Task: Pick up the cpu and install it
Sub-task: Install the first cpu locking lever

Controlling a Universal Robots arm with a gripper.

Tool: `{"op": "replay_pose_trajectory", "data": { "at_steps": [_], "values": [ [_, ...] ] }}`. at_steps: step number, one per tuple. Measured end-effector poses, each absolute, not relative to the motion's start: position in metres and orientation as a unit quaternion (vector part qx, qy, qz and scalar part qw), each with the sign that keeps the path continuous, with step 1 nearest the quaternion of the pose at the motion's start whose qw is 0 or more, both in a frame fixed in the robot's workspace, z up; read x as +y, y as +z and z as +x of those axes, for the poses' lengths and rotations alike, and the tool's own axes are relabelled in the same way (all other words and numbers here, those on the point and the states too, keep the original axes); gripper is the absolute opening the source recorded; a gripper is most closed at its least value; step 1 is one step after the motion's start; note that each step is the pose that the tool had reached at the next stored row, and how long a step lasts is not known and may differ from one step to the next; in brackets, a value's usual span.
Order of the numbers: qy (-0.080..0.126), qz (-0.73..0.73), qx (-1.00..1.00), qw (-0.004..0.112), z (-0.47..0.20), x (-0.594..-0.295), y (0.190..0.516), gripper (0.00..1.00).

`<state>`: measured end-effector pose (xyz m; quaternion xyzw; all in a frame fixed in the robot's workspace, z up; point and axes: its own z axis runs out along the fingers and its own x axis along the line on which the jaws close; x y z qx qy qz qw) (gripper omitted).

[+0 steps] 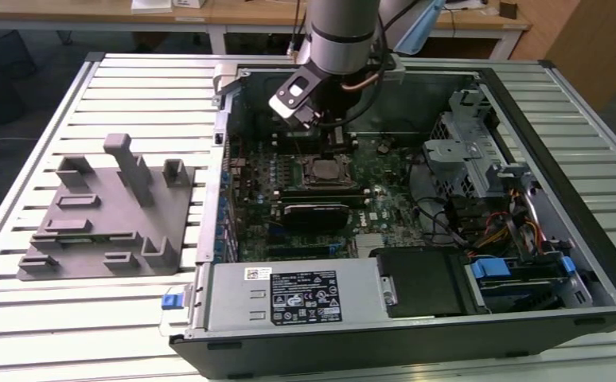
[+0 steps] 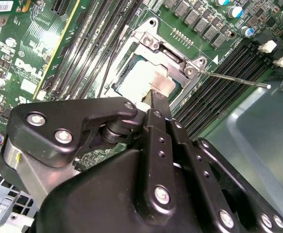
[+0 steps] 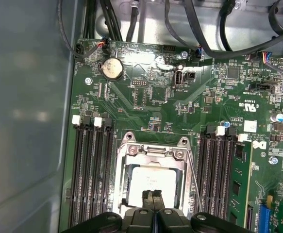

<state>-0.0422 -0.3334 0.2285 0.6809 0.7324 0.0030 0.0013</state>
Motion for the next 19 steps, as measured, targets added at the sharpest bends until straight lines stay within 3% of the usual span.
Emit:
{"op": "replay_pose_trajectory", "data": {
  "at_steps": [19],
  "values": [
    [0.003, 0.681, 0.732, 0.001, -0.042, -0.333, 0.246, 0.11]
  ]
}}
